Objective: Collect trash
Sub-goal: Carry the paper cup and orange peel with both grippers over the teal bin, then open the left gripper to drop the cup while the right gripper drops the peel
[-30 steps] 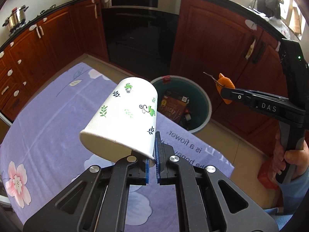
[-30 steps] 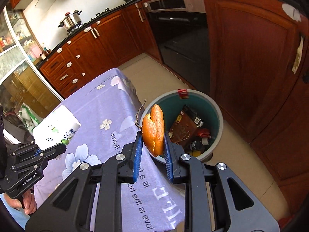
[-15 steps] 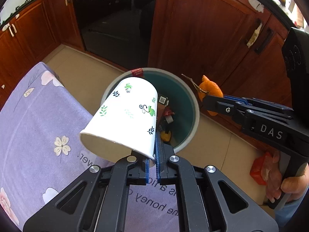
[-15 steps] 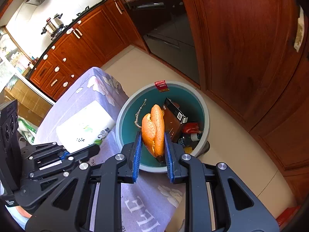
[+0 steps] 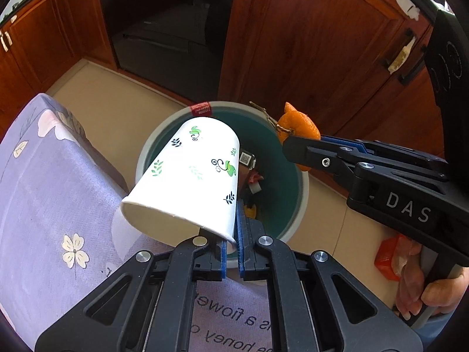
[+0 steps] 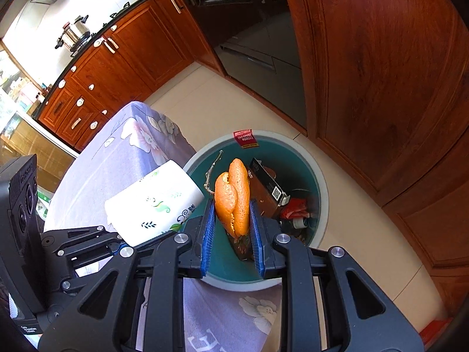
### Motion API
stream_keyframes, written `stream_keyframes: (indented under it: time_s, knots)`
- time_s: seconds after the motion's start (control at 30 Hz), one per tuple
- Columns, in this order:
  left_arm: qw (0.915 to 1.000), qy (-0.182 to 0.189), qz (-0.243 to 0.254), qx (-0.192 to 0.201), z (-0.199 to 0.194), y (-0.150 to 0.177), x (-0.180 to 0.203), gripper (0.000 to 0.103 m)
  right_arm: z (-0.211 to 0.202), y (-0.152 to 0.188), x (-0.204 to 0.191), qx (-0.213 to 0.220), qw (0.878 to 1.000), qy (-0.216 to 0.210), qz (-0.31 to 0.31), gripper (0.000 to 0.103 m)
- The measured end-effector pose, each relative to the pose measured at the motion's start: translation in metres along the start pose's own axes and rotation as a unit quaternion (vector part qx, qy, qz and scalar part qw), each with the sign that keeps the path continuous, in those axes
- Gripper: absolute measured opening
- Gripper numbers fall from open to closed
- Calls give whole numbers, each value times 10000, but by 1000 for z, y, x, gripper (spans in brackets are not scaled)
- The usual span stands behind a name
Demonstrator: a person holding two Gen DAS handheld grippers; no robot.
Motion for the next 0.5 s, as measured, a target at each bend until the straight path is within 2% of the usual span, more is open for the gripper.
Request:
stream_keyframes:
  time_s: [0.17, 0.23, 0.3, 0.37, 0.4, 0.43, 0.5]
  knots:
    - [9999, 95, -32, -9, -4, 4, 0, 9, 0, -8, -4, 58, 9999, 60, -97, 25]
    - [9999, 106, -9, 36, -7, 5, 0, 24, -2, -11, -6, 119, 9998, 71, -163, 26]
    - [9999, 18, 30, 144, -11, 3, 3, 55, -3, -14, -9, 149, 9996, 72, -228, 26]
    - [9996, -93, 64, 248, -16, 1, 4, 63, -4, -17, -11, 152, 9995, 55, -253, 28]
    - [9996, -122, 44, 247, -19, -1, 5, 69, -4, -19, -12, 160, 9995, 36, -266, 38]
    - [9996, -153, -2, 247, -21, -1, 3, 72, -6, -19, -13, 188, 9994, 16, -275, 54]
    - [9994, -219, -87, 265, -25, -3, 1, 79, -11, -20, -16, 277, 9992, -25, -302, 70]
Point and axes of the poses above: each gripper's, at about its wrist camera, not at the fingertips, and z roughly the way its jaws point, x to its right, y to its underside, the point moved 2 cm from there along z, roughly the way its jaws point, and after that the axes turned 4 degrees about x, right-handed, at the moved point
